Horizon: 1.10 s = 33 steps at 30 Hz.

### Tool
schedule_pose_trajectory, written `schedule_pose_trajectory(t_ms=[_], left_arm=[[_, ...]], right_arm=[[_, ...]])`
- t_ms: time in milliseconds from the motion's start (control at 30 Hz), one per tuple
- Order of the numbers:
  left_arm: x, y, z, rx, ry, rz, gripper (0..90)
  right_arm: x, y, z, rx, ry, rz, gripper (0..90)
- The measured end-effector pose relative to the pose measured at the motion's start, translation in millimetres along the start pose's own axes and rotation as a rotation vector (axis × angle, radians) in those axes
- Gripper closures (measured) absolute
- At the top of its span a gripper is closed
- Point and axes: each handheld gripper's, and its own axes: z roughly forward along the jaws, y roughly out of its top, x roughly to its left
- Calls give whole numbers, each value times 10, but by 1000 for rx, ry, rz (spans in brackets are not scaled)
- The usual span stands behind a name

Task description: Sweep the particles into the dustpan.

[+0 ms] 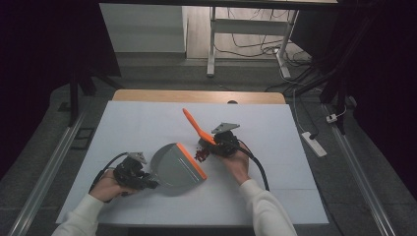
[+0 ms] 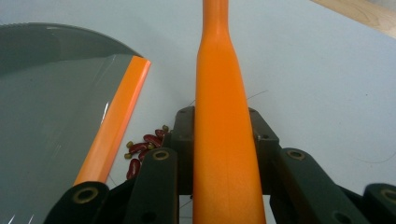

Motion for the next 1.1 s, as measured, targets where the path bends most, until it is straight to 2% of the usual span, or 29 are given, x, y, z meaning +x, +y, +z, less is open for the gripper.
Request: schedule_pose_trajectory(t_ms=[567, 1100], left_arm=[[5, 0, 8, 3, -4, 3, 609], [7, -1, 12, 2, -8, 0, 609]], right_arm=[[68, 9, 18, -8, 28, -11, 702], [153, 27, 36, -12, 63, -41, 702]])
